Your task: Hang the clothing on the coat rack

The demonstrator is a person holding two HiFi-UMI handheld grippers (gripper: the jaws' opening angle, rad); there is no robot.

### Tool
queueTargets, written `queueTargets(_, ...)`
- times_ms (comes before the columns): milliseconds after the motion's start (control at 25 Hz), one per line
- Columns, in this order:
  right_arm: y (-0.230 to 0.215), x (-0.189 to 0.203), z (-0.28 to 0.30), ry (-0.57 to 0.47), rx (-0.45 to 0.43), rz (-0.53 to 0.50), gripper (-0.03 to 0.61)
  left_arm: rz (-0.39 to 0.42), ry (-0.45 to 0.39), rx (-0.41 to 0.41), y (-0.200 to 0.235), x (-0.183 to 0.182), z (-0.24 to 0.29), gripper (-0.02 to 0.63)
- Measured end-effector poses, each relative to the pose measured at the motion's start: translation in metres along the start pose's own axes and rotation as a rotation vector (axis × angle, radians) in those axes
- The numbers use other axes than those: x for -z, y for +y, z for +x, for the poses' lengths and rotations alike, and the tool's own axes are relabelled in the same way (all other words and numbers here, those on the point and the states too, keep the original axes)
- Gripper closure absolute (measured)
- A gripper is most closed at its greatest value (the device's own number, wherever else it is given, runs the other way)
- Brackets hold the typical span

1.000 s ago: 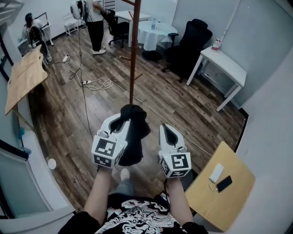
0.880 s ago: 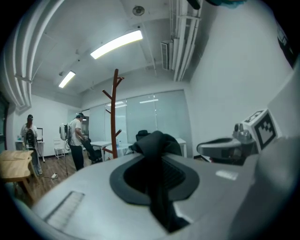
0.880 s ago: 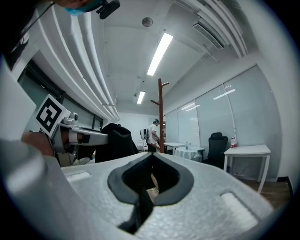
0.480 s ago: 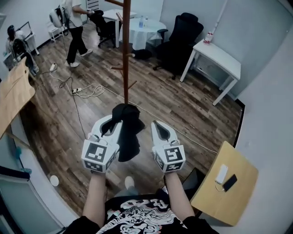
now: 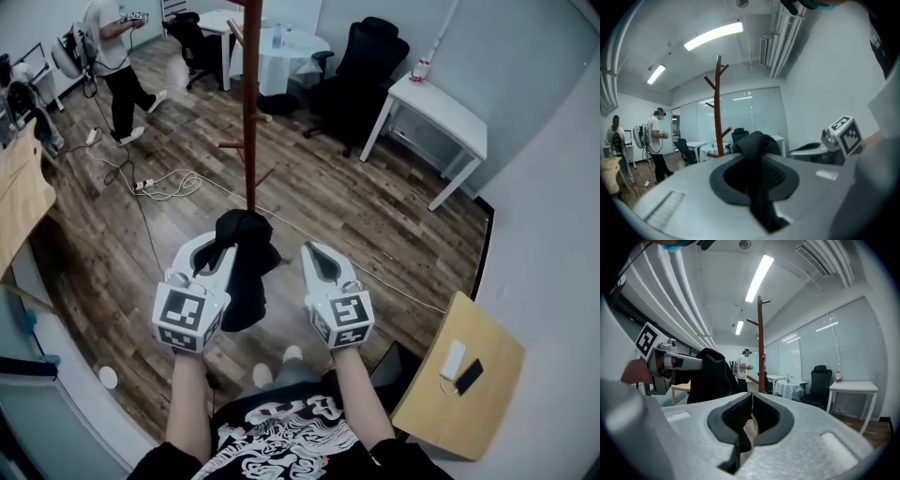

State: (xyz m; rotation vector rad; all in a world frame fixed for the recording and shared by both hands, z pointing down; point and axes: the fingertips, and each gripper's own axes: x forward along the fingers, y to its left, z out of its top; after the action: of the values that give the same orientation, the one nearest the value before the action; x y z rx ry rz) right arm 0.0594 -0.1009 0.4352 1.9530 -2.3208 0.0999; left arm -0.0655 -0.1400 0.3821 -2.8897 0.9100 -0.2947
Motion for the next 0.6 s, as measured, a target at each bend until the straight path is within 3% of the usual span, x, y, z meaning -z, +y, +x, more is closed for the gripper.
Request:
queueTargets(320, -0.009, -0.002, 0.051, -0.003, -0.044, 0.018, 0.575, 0.01, 0.014, 0.044, 0.021, -0.002, 0.026, 0.592)
queueTargets(600, -0.03, -0.013, 0.09, -0.018, -0.079, 0.024, 0.575, 0.031, 0.03, 0.034, 0.037, -0.008, 0.057, 0.592)
